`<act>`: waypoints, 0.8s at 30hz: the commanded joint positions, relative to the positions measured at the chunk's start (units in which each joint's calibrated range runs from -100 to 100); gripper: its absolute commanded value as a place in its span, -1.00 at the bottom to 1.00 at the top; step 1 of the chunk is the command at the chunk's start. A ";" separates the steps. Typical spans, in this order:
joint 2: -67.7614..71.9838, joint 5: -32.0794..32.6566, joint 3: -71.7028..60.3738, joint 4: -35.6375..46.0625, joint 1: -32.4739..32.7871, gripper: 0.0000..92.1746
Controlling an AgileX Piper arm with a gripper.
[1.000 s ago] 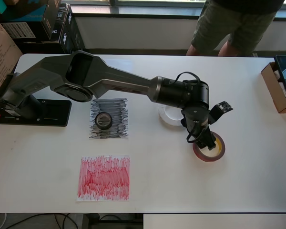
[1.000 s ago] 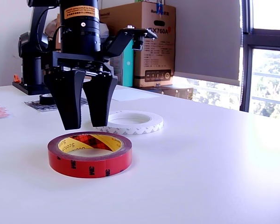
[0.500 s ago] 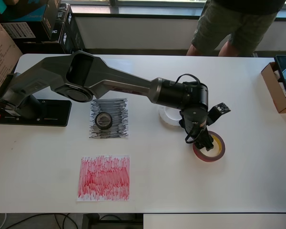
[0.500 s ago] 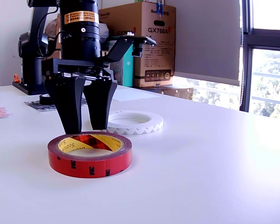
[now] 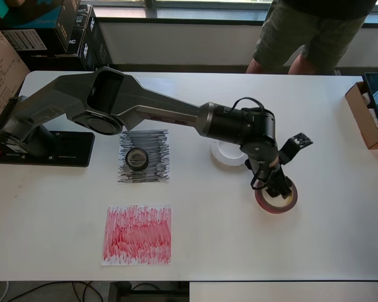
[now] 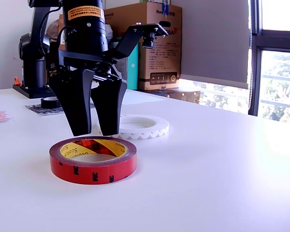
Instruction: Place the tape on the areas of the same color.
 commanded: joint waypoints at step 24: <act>-2.22 0.53 10.03 6.48 1.24 0.72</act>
